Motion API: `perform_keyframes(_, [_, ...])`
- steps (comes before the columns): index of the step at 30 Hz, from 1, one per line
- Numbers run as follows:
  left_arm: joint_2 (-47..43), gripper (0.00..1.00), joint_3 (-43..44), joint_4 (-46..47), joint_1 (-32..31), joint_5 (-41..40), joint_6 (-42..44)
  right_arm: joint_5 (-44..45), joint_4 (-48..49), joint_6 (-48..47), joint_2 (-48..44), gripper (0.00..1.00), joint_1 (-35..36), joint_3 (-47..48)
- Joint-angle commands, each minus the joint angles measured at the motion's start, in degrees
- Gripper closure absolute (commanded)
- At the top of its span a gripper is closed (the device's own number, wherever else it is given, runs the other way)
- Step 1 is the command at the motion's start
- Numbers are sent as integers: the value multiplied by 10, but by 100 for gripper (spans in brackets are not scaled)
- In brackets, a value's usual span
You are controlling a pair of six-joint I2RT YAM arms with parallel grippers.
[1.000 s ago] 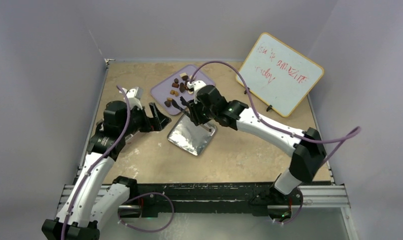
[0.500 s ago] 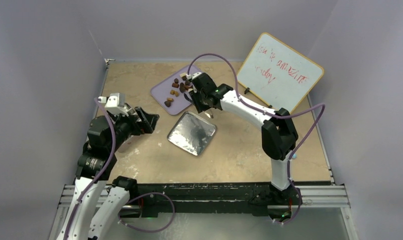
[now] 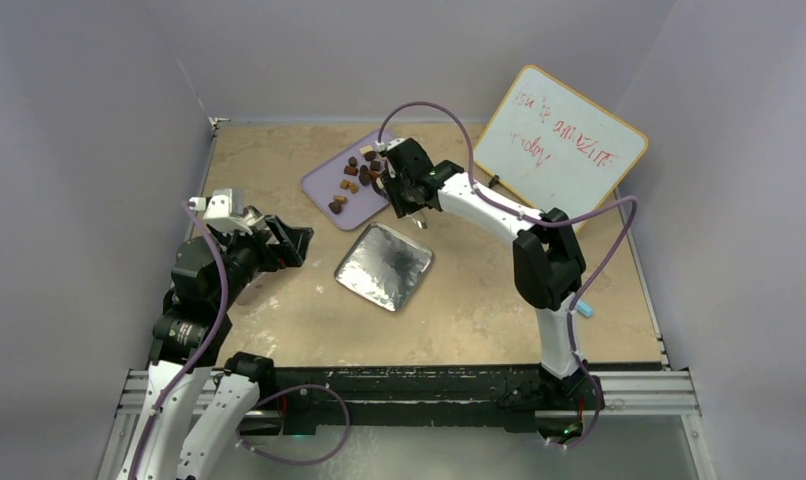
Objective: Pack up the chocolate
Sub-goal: Pick up the fake chocolate from the plate.
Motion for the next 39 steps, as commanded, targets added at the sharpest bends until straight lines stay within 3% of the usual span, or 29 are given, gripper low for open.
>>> perform_keyframes(1, [-2,2,-1,7,-1,-8,9,0,2,-8,15,56,1,41])
perform_keyframes(19, [-14,3,-1,5,0,-19,9,7,33,-18,68,63,-7,67])
perform_keyframes(24, [-17,3,-1,6,0,-22,9,16,35,-25,78,54,-7,75])
perform_keyframes(31, [-19,3,-2,5,0,-26,9,18,38,-28,92,53,-10,91])
perform_keyframes(39, [-23,3,-1,4,0,-32,9,6,38,-29,91,72,-13,90])
